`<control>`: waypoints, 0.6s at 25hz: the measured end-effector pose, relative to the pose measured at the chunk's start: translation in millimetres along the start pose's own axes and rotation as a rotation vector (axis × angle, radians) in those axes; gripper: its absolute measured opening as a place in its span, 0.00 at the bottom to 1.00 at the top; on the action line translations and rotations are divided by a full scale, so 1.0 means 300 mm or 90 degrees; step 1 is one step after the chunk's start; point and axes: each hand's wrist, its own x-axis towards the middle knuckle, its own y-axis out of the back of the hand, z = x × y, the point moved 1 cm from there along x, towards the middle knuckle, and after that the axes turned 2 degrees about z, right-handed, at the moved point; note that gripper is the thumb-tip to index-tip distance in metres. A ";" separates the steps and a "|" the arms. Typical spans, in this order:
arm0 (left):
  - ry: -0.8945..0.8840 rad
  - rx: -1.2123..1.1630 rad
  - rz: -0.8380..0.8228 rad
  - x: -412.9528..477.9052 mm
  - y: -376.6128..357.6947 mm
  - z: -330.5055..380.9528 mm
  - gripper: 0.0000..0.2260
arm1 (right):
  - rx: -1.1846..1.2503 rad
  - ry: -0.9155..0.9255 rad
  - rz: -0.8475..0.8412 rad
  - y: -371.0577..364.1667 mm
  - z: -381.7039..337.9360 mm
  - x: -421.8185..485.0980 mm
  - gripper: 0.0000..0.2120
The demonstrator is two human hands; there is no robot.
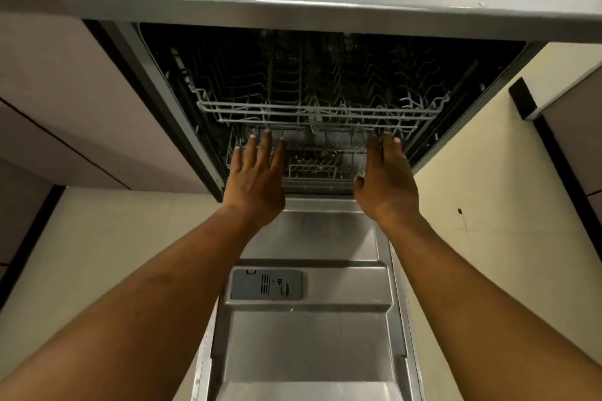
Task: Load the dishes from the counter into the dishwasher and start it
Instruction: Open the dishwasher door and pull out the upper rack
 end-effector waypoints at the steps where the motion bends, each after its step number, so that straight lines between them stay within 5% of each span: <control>1: -0.004 0.001 0.010 0.035 0.005 -0.022 0.37 | 0.000 0.003 0.016 0.006 -0.007 0.035 0.39; 9: 0.002 0.011 0.017 0.249 0.044 -0.101 0.39 | 0.003 0.035 0.023 -0.015 -0.009 0.257 0.40; 15: 0.002 -0.026 0.043 0.251 0.058 -0.087 0.38 | 0.017 0.059 0.038 0.003 -0.001 0.260 0.31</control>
